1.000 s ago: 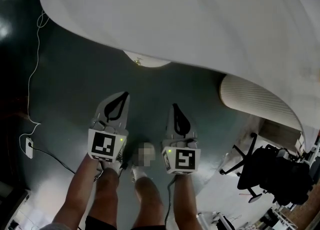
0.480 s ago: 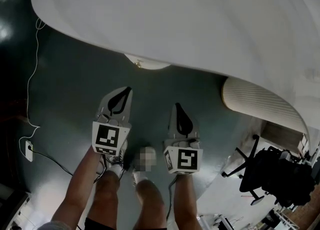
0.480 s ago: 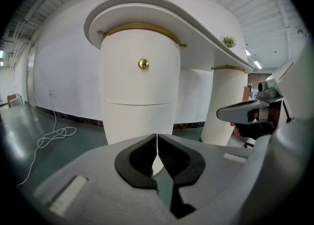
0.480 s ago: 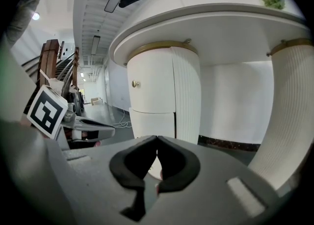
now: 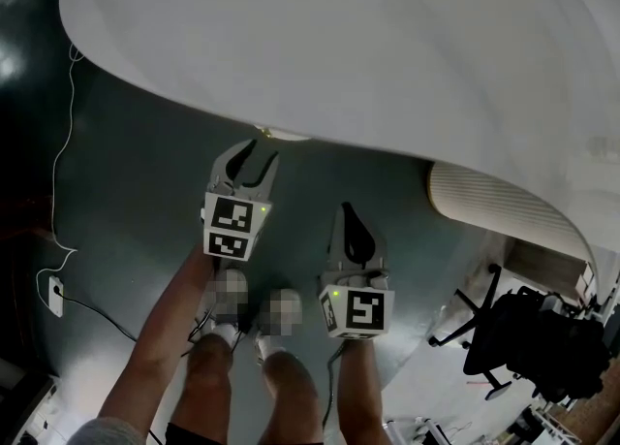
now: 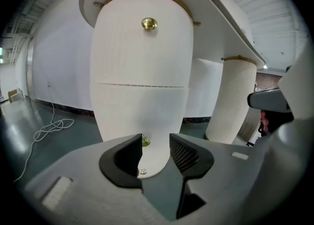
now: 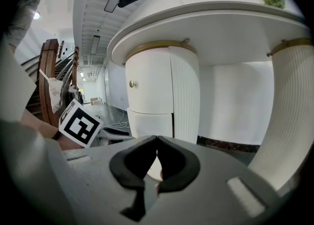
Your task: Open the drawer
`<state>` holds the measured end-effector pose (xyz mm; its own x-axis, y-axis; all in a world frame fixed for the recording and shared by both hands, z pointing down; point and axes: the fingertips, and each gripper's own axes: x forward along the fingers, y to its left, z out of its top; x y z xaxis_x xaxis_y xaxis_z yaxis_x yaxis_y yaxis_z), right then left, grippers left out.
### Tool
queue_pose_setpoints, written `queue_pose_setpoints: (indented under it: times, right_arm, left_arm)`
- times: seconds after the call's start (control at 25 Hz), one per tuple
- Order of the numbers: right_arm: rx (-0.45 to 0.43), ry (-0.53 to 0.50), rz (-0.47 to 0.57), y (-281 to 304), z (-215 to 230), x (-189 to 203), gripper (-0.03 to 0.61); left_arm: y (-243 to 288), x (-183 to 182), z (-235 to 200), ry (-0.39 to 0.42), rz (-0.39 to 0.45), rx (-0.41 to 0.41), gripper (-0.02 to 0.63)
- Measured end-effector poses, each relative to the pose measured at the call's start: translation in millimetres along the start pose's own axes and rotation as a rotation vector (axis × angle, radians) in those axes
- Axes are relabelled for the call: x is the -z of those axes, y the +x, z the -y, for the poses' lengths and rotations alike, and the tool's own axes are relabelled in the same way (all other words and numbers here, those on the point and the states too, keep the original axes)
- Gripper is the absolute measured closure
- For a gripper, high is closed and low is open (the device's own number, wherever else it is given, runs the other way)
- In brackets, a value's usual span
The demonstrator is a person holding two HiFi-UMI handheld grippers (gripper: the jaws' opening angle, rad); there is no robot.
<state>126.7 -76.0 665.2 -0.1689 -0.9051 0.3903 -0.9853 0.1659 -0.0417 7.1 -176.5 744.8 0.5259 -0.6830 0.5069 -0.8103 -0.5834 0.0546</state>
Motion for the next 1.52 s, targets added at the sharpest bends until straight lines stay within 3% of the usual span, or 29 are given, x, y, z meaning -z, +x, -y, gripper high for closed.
queue_pose_setpoints:
  times: [0.16, 0.68, 1.08, 1.52]
  right_arm:
    - [0.002, -0.001, 0.001, 2, 2, 2, 0.575]
    - [0.027, 0.0, 0.01, 8, 14, -4, 0.575]
    - [0.038, 0.011, 0.003, 10, 19, -4, 0.575]
    - [0.04, 0.007, -0.005, 7, 23, -1, 0.575]
  left_arm:
    - [19, 6, -14, -0.017, -0.023, -0.034, 0.417]
    - [45, 16, -26, -0.028, -0.055, -0.037, 0.416]
    - [51, 14, -28, -0.014, -0.063, -0.042, 0.5]
    - [48, 16, -23, -0.012, -0.041, -0.047, 0.503]
